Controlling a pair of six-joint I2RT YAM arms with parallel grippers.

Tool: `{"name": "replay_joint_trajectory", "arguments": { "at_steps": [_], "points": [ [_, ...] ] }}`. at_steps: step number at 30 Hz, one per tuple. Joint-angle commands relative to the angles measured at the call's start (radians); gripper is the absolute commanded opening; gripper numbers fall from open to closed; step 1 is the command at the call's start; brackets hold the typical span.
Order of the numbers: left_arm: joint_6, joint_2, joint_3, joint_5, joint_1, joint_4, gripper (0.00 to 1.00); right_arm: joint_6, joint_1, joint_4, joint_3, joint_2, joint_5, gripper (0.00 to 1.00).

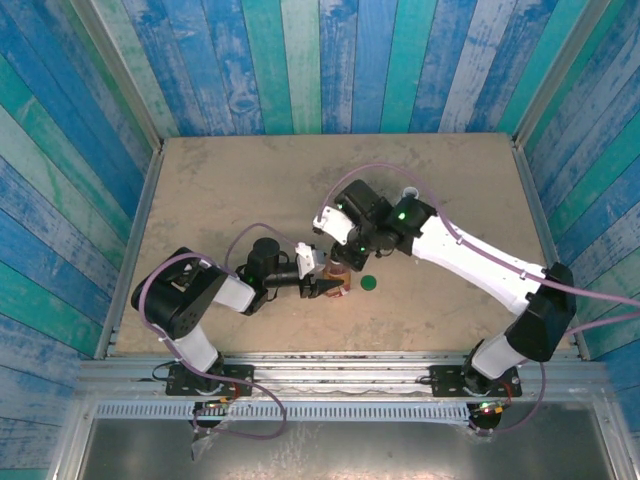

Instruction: Screw on the bottle caps

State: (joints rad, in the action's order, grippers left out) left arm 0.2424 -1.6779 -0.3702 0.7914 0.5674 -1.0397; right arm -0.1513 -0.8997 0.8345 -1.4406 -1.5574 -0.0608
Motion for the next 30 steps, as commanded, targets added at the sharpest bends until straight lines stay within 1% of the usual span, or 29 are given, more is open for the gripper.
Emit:
{"name": "replay_joint_trajectory", "arguments": {
  "at_steps": [1, 5, 7, 9, 10, 12, 13, 16, 18, 20, 22, 24, 26, 27, 29, 30],
  "points": [
    [0.005, -0.011, 0.008, -0.049, 0.000, 0.140, 0.63, 0.331, -0.059, 0.035, 0.032, -0.008, 0.237, 0.25],
    [0.005, -0.009, 0.004, -0.047, 0.000, 0.146, 0.63, 0.620, -0.121, 0.060, 0.044, -0.019, 0.431, 0.26],
    [0.005, -0.004, 0.005, -0.045, 0.000, 0.147, 0.63, 0.701, -0.147, 0.059, 0.050, -0.019, 0.474, 0.26],
    [0.004, 0.001, 0.006, -0.045, 0.000, 0.146, 0.63, 0.715, -0.163, 0.042, 0.055, -0.014, 0.498, 0.27],
    [0.003, 0.004, 0.008, -0.043, 0.000, 0.147, 0.63, 0.702, -0.163, 0.034, 0.052, -0.011, 0.498, 0.29],
    [0.003, 0.010, 0.012, -0.043, 0.000, 0.146, 0.63, 0.639, -0.165, 0.002, 0.050, 0.001, 0.481, 0.34],
    [0.003, 0.014, 0.015, -0.044, 0.000, 0.145, 0.63, 0.601, -0.165, -0.016, 0.042, 0.011, 0.469, 0.38],
    [0.005, 0.022, 0.019, -0.046, 0.000, 0.147, 0.63, 0.465, -0.163, -0.093, 0.036, 0.046, 0.387, 0.55],
    [0.006, 0.027, 0.020, -0.048, 0.001, 0.152, 0.63, 0.390, -0.160, -0.138, 0.041, 0.073, 0.339, 0.59],
    [0.009, 0.031, 0.020, -0.051, 0.000, 0.156, 0.63, 0.340, -0.143, -0.177, 0.054, 0.104, 0.283, 0.61],
    [0.012, 0.030, 0.021, -0.052, 0.000, 0.154, 0.63, 0.321, -0.095, -0.220, 0.084, 0.136, 0.197, 0.61],
    [0.014, 0.027, 0.023, -0.051, 0.000, 0.151, 0.63, 0.306, -0.038, -0.252, 0.116, 0.161, 0.081, 0.59],
    [0.017, 0.023, 0.022, -0.042, 0.000, 0.142, 0.63, 0.227, 0.021, -0.274, 0.151, 0.180, -0.052, 0.59],
    [0.017, 0.019, 0.023, -0.031, 0.000, 0.137, 0.63, 0.157, 0.043, -0.278, 0.170, 0.193, -0.118, 0.60],
    [0.017, 0.015, 0.022, -0.010, 0.000, 0.128, 0.63, -0.027, 0.081, -0.282, 0.219, 0.220, -0.247, 0.63],
    [0.015, 0.014, 0.024, 0.001, 0.000, 0.120, 0.63, -0.135, 0.105, -0.286, 0.254, 0.240, -0.331, 0.65]
  ]
}}
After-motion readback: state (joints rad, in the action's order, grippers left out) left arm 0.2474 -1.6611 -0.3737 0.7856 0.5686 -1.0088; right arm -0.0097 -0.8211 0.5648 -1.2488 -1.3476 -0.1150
